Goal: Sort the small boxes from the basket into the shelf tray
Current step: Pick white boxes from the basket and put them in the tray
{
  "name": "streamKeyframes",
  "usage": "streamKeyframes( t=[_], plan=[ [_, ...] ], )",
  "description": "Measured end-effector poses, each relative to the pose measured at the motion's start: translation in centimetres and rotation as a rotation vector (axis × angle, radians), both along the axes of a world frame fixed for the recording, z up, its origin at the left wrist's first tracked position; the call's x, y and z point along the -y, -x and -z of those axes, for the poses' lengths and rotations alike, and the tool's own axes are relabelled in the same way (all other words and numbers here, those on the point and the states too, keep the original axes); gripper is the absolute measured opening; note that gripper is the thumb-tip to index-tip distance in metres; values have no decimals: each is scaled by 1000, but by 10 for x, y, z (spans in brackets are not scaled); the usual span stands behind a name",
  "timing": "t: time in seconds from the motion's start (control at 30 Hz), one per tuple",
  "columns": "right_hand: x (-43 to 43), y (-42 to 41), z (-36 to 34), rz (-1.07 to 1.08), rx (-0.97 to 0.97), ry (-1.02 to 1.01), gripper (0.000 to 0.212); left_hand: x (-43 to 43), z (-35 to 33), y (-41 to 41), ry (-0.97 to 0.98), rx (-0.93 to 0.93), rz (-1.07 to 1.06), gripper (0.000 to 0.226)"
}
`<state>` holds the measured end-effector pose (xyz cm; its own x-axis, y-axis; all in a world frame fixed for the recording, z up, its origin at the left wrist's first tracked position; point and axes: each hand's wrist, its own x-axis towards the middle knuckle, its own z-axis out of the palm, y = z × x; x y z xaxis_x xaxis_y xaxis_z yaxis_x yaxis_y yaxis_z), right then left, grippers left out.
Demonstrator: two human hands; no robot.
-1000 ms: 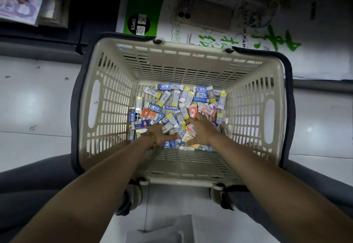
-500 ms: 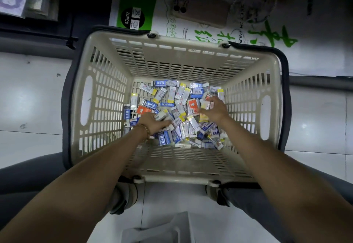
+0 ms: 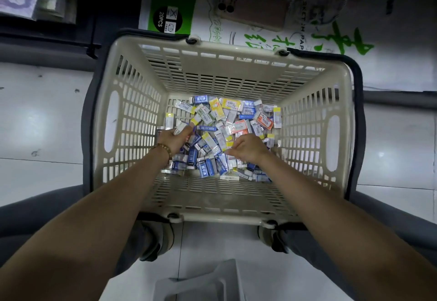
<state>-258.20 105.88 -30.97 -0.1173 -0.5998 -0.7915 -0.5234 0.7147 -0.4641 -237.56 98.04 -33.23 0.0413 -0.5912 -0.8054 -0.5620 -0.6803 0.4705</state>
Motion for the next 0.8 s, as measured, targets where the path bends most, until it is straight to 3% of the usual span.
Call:
streamKeyframes(
  t=[0.03, 0.07, 0.17, 0.23, 0.3, 0.4, 0.43, 0.53, 0.6, 0.8],
  plan=[
    [-1, -7, 1, -24, -97, 35, 33, -4, -1, -2, 10, -3, 3, 43],
    [-1, -15, 0, -58, -191, 56, 40, -8, -2, -6, 4, -5, 36, 37],
    [-3, -34, 6, -204, -406, 56, 62, -18, -2, -17, -71, 38, 210, 50],
    [-2, -39, 9, -246, -459, 45, 50, -20, -2, -21, -98, 37, 268, 54],
    [6, -36, 9, -39, -271, 48, 42, -18, -4, -21, -94, -1, 257, 50],
    [19, -26, 2, 416, 282, 45, 47, -15, -6, -17, -33, -36, 173, 44],
    [19, -22, 1, 374, 288, 46, 46, -13, -5, -17, -31, -50, 133, 43],
    [1, -11, 6, -43, -37, 81, 29, -10, -8, -17, -59, -90, 60, 41],
    [-18, -8, 14, -168, -161, 120, 24, -9, -7, -18, -67, -72, 79, 46],
    [-32, -2, 25, -193, -16, 166, 31, -11, -9, -19, -66, -48, 84, 45]
  ],
)
